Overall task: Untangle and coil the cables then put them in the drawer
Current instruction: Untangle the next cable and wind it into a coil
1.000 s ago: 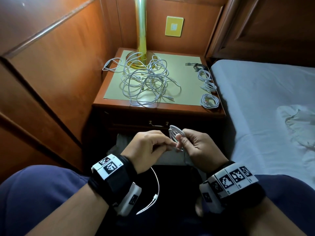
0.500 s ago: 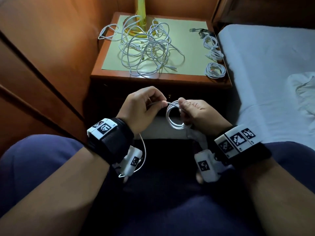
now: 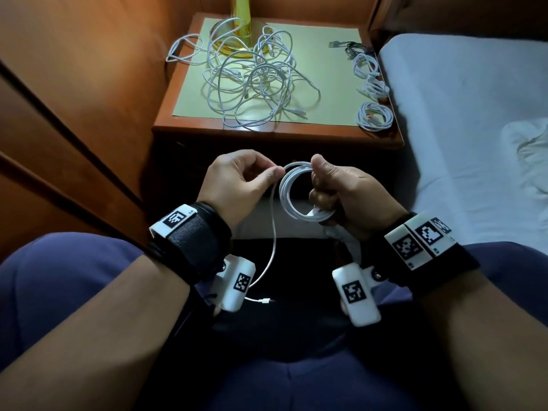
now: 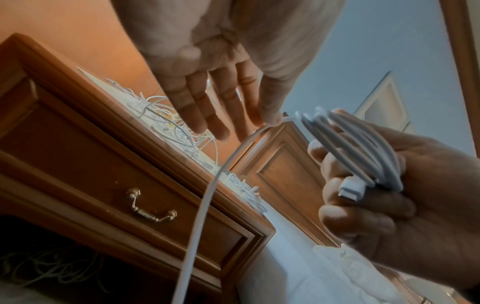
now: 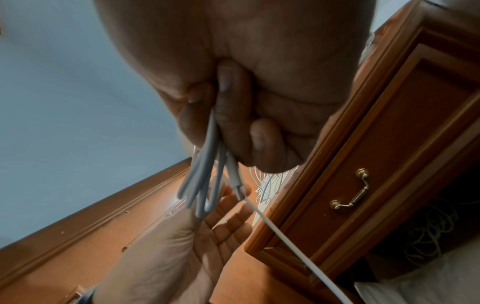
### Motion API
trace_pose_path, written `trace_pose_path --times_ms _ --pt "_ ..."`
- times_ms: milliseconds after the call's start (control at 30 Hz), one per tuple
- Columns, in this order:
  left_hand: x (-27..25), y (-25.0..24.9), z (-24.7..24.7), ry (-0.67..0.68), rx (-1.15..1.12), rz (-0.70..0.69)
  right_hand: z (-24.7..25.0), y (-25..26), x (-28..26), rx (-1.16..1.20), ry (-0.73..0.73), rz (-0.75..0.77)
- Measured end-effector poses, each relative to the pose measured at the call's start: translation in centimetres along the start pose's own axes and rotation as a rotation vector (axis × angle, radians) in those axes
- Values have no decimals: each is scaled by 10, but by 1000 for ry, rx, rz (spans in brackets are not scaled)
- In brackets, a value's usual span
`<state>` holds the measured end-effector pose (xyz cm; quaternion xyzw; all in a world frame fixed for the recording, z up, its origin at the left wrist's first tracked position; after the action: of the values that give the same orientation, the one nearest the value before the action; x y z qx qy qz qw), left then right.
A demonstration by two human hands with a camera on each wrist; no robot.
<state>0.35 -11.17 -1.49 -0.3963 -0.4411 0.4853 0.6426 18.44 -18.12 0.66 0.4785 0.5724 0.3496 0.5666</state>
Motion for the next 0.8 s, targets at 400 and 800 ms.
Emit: trace_pose_path --times_ms 400,800 --pt "-18 -17 -14 188 -431 314 0 -7 5 -91 -184 196" --pt "-15 -22 -9 396 -742 515 -6 -8 5 -335 -257 395"
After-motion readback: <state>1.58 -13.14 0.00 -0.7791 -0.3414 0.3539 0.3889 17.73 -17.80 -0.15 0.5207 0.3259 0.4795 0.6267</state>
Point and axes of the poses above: each hand's wrist, its own x-axis towards the middle knuckle, its own z-axis out of the back of the hand, y = z × x, the point moved 1 cm from there along x, towards the middle knuckle, and after that the axes turned 10 degrees about -y, right-handed, at the moved point
